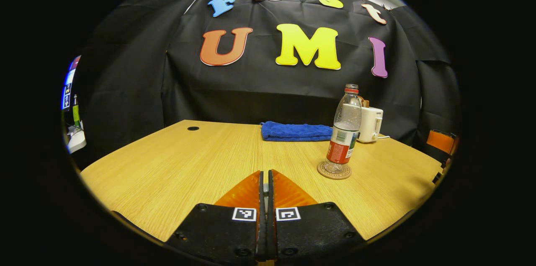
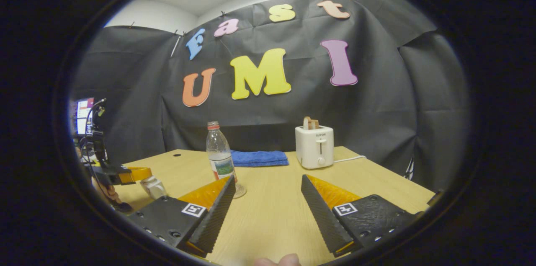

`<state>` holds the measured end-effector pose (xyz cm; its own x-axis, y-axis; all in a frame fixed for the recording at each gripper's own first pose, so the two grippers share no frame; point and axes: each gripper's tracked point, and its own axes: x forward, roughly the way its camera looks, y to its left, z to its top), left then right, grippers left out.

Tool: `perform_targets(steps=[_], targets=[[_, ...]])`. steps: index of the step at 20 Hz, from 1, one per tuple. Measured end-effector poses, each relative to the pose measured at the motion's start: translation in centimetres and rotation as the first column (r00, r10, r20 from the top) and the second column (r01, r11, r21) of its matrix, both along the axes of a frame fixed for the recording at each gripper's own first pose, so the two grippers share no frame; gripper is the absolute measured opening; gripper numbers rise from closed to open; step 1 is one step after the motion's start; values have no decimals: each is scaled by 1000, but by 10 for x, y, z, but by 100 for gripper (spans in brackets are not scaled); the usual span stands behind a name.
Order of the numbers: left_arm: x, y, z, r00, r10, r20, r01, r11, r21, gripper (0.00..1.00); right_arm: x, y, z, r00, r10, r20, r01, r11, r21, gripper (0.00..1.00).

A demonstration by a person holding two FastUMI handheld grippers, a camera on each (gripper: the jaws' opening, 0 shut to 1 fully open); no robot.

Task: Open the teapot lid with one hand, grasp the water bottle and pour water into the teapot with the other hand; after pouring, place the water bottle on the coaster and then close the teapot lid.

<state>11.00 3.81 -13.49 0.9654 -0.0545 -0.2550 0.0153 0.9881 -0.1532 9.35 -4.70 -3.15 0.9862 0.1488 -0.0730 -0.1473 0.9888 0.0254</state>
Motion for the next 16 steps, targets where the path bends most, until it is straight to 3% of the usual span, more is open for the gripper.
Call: perform_targets(steps=[6,9,10,11,12,13,14,15,16], targets=[[1,-2,-3,1000,20,-15,-20,1000,1,5,-7,1,5,1000,2,19,-2,1000,-1,95],[-2,-9,0,1000,2,-15,-2,1000,-3,12,-10,2,1,1000,2,11,-2,1000,14,95],[-1,-10,0,1000,3,-16,-3,1000,-1,21,-12,4,0,1000,0,7,0,1000,22,95],[-2,-6,0,1000,18,-20,-18,1000,11,42,-14,5,-2,1000,-1,1,1,1000,30,95],[-2,-4,1,999,34,-21,-33,999,18,48,-14,5,-5,1000,0,-6,1,999,37,95],[-2,0,4,998,54,-19,-54,998,21,82,-15,6,-7,1000,-1,-12,1,999,45,95],[-5,2,6,998,66,-21,-66,998,15,87,-15,6,-11,1000,-1,-21,2,999,53,95],[-8,5,13,996,83,-16,-83,997,5,100,-15,7,-14,1000,-5,-30,6,998,57,95],[-13,9,24,995,99,3,-99,995,-4,100,-17,7,-16,999,-12,-36,14,998,58,95]])
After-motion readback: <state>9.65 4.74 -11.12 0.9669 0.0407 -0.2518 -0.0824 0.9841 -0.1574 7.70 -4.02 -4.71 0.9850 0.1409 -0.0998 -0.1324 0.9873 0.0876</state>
